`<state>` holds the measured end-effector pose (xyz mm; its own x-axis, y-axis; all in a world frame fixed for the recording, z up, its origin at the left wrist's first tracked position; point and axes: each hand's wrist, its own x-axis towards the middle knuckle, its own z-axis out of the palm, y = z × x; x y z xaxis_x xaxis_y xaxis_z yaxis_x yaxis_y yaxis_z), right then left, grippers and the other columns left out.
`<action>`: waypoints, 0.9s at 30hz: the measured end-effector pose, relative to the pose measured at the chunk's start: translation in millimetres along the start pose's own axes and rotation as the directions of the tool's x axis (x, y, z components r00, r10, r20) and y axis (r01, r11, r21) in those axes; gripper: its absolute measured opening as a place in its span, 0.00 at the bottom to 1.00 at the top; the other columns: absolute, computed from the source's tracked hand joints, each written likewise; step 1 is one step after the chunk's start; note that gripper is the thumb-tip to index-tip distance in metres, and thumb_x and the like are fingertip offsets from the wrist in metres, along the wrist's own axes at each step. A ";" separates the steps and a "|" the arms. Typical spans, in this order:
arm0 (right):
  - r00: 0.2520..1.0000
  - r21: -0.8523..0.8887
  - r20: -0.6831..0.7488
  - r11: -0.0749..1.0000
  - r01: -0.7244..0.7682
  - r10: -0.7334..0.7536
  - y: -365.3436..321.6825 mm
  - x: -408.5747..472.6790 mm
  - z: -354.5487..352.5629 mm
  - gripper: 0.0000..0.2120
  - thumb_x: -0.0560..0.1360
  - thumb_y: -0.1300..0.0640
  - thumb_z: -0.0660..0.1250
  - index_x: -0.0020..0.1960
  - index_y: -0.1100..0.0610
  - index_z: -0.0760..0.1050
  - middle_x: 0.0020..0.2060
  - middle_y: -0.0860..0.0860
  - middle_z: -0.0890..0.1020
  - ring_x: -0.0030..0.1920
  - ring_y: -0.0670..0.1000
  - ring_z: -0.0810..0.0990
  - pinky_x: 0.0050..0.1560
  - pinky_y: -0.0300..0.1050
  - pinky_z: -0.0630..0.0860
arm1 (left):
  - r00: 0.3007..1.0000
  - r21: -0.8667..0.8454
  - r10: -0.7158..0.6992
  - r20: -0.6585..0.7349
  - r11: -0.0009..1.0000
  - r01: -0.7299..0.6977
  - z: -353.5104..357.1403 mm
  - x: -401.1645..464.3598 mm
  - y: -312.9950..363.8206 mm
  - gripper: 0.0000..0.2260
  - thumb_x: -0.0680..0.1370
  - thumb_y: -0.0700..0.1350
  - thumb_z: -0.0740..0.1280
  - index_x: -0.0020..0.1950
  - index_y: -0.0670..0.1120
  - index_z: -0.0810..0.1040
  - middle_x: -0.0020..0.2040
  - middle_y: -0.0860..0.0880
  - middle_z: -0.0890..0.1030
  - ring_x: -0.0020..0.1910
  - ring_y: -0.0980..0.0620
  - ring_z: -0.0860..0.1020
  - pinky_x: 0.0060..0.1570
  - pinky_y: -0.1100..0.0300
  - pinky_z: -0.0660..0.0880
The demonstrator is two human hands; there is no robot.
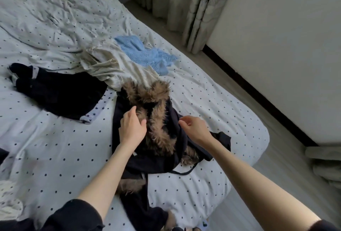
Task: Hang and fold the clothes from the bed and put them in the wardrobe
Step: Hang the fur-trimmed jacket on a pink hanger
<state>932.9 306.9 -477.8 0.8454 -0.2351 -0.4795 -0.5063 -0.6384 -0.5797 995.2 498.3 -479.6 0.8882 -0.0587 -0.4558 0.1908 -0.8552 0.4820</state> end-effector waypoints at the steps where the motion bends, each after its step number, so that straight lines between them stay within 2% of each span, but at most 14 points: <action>1: 1.000 -0.019 0.020 1.000 0.007 -0.007 -6.0 5.1 6.7 0.17 0.79 0.49 0.60 0.62 0.57 0.75 0.57 0.52 0.81 0.56 0.53 0.78 0.53 0.44 0.74 | 0.994 -0.078 -0.059 0.089 0.995 0.066 1.3 3.8 -4.9 0.29 0.79 0.47 0.63 0.77 0.45 0.53 0.73 0.43 0.63 0.70 0.43 0.64 0.65 0.50 0.64; 3: 0.998 -0.058 0.055 0.998 0.011 -0.008 -19.7 21.1 18.3 0.23 0.79 0.44 0.59 0.65 0.59 0.71 0.57 0.54 0.79 0.57 0.55 0.78 0.53 0.46 0.74 | 0.980 -0.181 -0.060 0.192 0.979 0.095 11.0 4.0 -11.3 0.31 0.78 0.45 0.65 0.77 0.45 0.53 0.71 0.42 0.68 0.69 0.43 0.67 0.64 0.53 0.65; 6: 0.987 0.068 0.136 0.993 -0.095 0.086 -37.6 42.3 26.3 0.27 0.77 0.40 0.61 0.67 0.58 0.67 0.56 0.52 0.77 0.55 0.54 0.76 0.50 0.44 0.70 | 0.979 -0.157 0.069 0.191 0.987 -0.039 26.4 -7.3 -11.7 0.22 0.77 0.43 0.66 0.70 0.46 0.67 0.62 0.44 0.77 0.63 0.44 0.73 0.60 0.53 0.71; 8: 0.974 0.163 0.175 0.971 -0.175 0.147 -42.8 49.2 33.0 0.20 0.75 0.45 0.66 0.59 0.58 0.72 0.50 0.52 0.79 0.50 0.53 0.77 0.49 0.48 0.74 | 0.975 -0.127 0.123 0.187 0.987 -0.100 28.7 -14.4 -10.9 0.12 0.76 0.45 0.66 0.59 0.48 0.77 0.53 0.47 0.81 0.56 0.45 0.77 0.53 0.52 0.74; 10: 0.967 0.207 0.131 0.947 -0.244 0.220 -40.5 47.4 39.5 0.06 0.74 0.54 0.67 0.47 0.56 0.73 0.40 0.53 0.80 0.42 0.54 0.78 0.42 0.49 0.75 | 0.967 -0.086 0.118 0.225 0.991 -0.101 22.9 -16.0 -11.9 0.06 0.75 0.46 0.66 0.51 0.49 0.79 0.45 0.50 0.81 0.51 0.46 0.78 0.49 0.53 0.75; 12: 0.963 0.209 0.050 0.940 -0.270 0.266 -31.8 38.9 37.1 0.07 0.71 0.58 0.64 0.37 0.54 0.67 0.30 0.51 0.73 0.33 0.53 0.73 0.34 0.45 0.67 | 0.971 -0.100 0.056 0.231 0.994 -0.033 13.6 -12.1 -16.5 0.04 0.75 0.46 0.65 0.45 0.51 0.80 0.40 0.54 0.80 0.47 0.49 0.79 0.45 0.57 0.76; 14: 0.953 0.235 -0.051 0.931 -0.279 0.299 -15.7 25.4 24.8 0.08 0.72 0.57 0.64 0.39 0.56 0.66 0.31 0.51 0.71 0.32 0.53 0.71 0.35 0.46 0.64 | 0.981 -0.100 -0.004 0.191 0.995 0.024 6.2 -6.5 -18.3 0.05 0.76 0.47 0.63 0.42 0.53 0.78 0.43 0.53 0.81 0.45 0.51 0.78 0.40 0.59 0.74; 15: 0.944 0.284 -0.088 0.917 -0.281 0.317 -6.8 18.4 17.5 0.08 0.72 0.56 0.65 0.41 0.59 0.67 0.32 0.52 0.72 0.34 0.54 0.72 0.36 0.46 0.65 | 0.989 -0.092 -0.014 0.148 0.995 0.028 4.0 -3.2 -17.6 0.05 0.77 0.48 0.62 0.45 0.52 0.77 0.47 0.51 0.80 0.45 0.51 0.77 0.41 0.59 0.72; 18: 0.931 0.418 -0.120 0.868 -0.268 0.346 14.7 -2.9 -0.8 0.11 0.73 0.54 0.67 0.52 0.60 0.73 0.41 0.55 0.81 0.41 0.56 0.80 0.43 0.52 0.78 | 0.997 -0.023 0.074 0.029 0.997 -0.073 4.7 8.2 -2.5 0.15 0.80 0.51 0.60 0.64 0.48 0.70 0.62 0.46 0.73 0.57 0.47 0.73 0.52 0.53 0.72; 20: 0.926 0.391 -0.118 0.873 -0.290 0.360 26.5 -17.5 -5.2 0.13 0.73 0.52 0.69 0.54 0.57 0.73 0.45 0.56 0.82 0.45 0.56 0.82 0.49 0.58 0.79 | 0.980 0.088 0.199 -0.001 0.976 -0.198 9.3 15.2 17.2 0.23 0.80 0.52 0.59 0.72 0.47 0.61 0.71 0.44 0.63 0.67 0.43 0.65 0.60 0.48 0.69; 22: 0.922 0.267 -0.075 0.899 -0.348 0.380 39.1 -28.1 -3.5 0.17 0.72 0.49 0.70 0.55 0.58 0.73 0.47 0.55 0.82 0.47 0.56 0.81 0.51 0.58 0.78 | 0.949 0.192 0.311 0.042 0.930 -0.313 16.3 24.5 38.3 0.26 0.80 0.53 0.59 0.75 0.49 0.55 0.76 0.45 0.53 0.74 0.42 0.54 0.66 0.44 0.63; 24: 0.906 0.129 0.034 0.897 -0.423 0.422 50.2 -34.3 2.6 0.18 0.71 0.46 0.70 0.53 0.57 0.73 0.46 0.53 0.82 0.47 0.54 0.81 0.52 0.54 0.77 | 0.917 0.292 0.350 0.193 0.872 -0.394 27.0 33.2 50.3 0.25 0.80 0.54 0.57 0.76 0.52 0.55 0.78 0.47 0.46 0.76 0.43 0.45 0.70 0.42 0.55; 26: 0.880 0.036 0.117 0.884 -0.466 0.460 57.6 -34.9 5.2 0.19 0.71 0.41 0.69 0.47 0.57 0.71 0.42 0.51 0.80 0.47 0.55 0.81 0.49 0.50 0.77 | 0.895 0.411 0.282 0.345 0.812 -0.415 39.2 36.9 53.2 0.20 0.81 0.55 0.55 0.72 0.53 0.64 0.78 0.48 0.49 0.76 0.44 0.43 0.71 0.42 0.48; 27: 0.871 0.003 0.111 0.877 -0.481 0.478 60.5 -32.6 4.8 0.22 0.71 0.38 0.67 0.47 0.56 0.69 0.41 0.50 0.79 0.48 0.55 0.80 0.49 0.50 0.75 | 0.899 0.467 0.236 0.369 0.789 -0.399 44.0 36.3 51.7 0.18 0.81 0.55 0.53 0.69 0.52 0.69 0.77 0.47 0.56 0.76 0.44 0.45 0.72 0.42 0.47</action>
<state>873.8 279.5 -500.5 0.4756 -0.4285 -0.7682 -0.8512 -0.4445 -0.2791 1018.9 429.3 -504.1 0.6895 -0.4447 -0.5717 -0.3991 -0.8920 0.2125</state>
